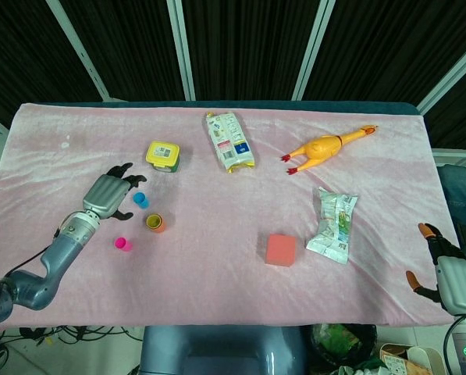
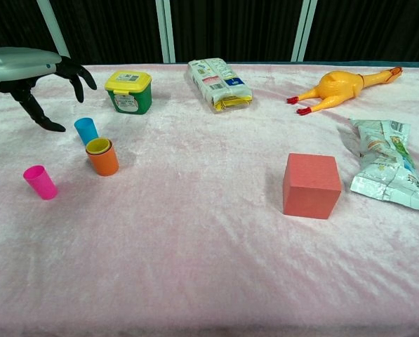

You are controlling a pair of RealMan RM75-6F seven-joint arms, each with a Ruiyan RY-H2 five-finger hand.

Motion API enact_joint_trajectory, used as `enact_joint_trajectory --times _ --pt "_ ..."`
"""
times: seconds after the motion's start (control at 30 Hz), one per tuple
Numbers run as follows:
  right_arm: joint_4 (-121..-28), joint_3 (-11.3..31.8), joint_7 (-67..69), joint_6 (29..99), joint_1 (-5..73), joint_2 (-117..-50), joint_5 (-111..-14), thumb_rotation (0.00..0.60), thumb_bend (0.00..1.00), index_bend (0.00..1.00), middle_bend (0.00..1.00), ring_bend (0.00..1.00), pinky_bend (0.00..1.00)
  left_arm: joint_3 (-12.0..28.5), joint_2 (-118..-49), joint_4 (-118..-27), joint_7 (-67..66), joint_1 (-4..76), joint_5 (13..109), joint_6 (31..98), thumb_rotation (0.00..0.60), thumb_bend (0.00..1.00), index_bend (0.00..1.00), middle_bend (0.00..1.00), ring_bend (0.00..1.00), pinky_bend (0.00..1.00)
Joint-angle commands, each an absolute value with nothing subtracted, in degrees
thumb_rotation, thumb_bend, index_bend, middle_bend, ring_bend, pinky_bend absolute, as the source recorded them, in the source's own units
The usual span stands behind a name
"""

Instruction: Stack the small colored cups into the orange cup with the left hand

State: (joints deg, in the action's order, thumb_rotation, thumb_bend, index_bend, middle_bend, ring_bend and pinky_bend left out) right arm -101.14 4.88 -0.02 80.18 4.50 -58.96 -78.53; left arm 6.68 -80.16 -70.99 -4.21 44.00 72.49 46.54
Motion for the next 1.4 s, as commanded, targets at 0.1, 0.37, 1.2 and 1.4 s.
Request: enact_joint_trajectory --times 0.1,0.37,1.2,1.4 --pt "-101.13 4.99 0.19 80.17 4.44 -58.86 -78.19 0.6 0.26 0.03 0.06 0.16 0.21 7.0 -83.42 -66.47 -2.63 45.6 72.34 44.06 0.6 0.17 0.24 0.34 0.0 0.14" --pt "-101.18 4.96 0.41 80.05 4.44 -58.79 -78.18 0.6 0.26 0.03 0.06 0.16 0.21 7.25 -86.17 -61.83 -2.11 46.75 72.0 42.46 0.6 0.19 0.29 0.35 0.0 0.14" --pt "-101.29 4.87 0.51 79.86 4.46 -58.8 -78.21 0.6 0.26 0.03 0.06 0.16 0.21 6.94 -90.66 -54.62 -0.82 47.28 71.95 40.66 0.6 0.26 0.42 0.46 0.03 0.18" --pt "-101.27 4.96 0.74 79.71 4.47 -58.69 -77.91 0.6 0.26 0.03 0.06 0.16 0.21 6.93 -91.77 -53.19 -0.73 47.56 72.59 40.92 0.6 0.26 0.44 0.49 0.05 0.18"
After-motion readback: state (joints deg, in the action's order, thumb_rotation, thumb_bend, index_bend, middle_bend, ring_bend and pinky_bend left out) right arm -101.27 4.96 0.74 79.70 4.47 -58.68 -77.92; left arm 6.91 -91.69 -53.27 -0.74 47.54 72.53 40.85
